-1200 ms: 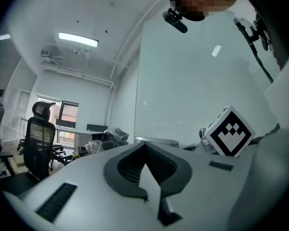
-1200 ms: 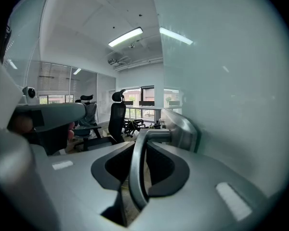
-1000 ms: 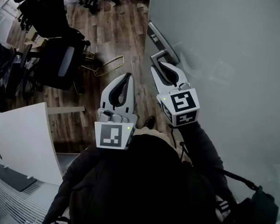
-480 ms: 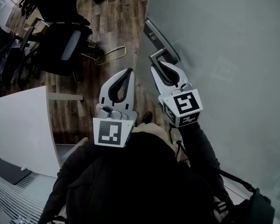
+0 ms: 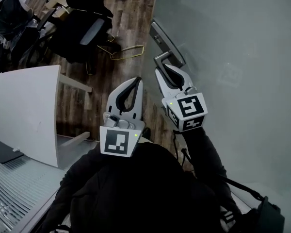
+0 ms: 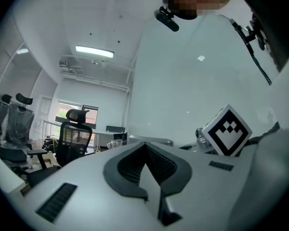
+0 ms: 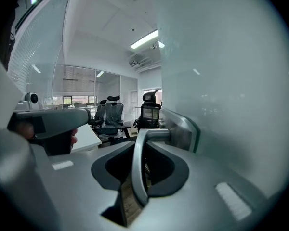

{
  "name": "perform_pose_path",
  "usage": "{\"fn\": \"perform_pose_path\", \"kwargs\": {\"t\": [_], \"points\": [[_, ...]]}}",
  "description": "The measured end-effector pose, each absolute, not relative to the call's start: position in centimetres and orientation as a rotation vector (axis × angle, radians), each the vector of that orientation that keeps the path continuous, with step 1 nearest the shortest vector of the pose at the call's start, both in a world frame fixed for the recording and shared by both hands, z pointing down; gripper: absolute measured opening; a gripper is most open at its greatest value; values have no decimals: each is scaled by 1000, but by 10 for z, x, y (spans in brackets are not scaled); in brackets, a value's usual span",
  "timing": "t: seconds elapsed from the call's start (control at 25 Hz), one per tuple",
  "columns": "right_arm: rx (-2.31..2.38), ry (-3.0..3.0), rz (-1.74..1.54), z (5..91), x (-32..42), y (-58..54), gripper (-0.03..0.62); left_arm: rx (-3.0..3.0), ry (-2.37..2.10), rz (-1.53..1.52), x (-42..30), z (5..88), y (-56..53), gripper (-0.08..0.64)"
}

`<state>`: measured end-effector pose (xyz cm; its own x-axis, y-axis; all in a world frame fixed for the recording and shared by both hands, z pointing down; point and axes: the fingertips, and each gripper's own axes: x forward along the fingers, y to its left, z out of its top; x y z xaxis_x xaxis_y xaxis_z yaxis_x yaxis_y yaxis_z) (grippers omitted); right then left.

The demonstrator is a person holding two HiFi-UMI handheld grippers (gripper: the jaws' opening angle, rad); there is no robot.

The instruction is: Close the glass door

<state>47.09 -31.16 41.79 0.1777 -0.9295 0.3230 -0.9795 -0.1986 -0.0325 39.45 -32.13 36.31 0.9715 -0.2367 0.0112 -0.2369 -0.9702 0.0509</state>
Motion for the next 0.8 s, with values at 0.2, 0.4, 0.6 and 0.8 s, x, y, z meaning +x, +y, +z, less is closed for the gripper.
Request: {"fn": "perform_pose_path", "kwargs": {"t": [0.2,0.4,0.6,0.8], "points": [[2199,-1933,389,419,433,-317,67,3052,-523,22,343,369,-312,-3],[2143,-2007,366,419,398,-322,67,3021,-642,68,302,376,-312,-3],[2070,-2067,377,417,365,-324,67,3018,-716,85,276,372,-313,-3],[2030,-2119,353,419,325,-328,67,2982,-789,109,236,381,-330,-3]]}}
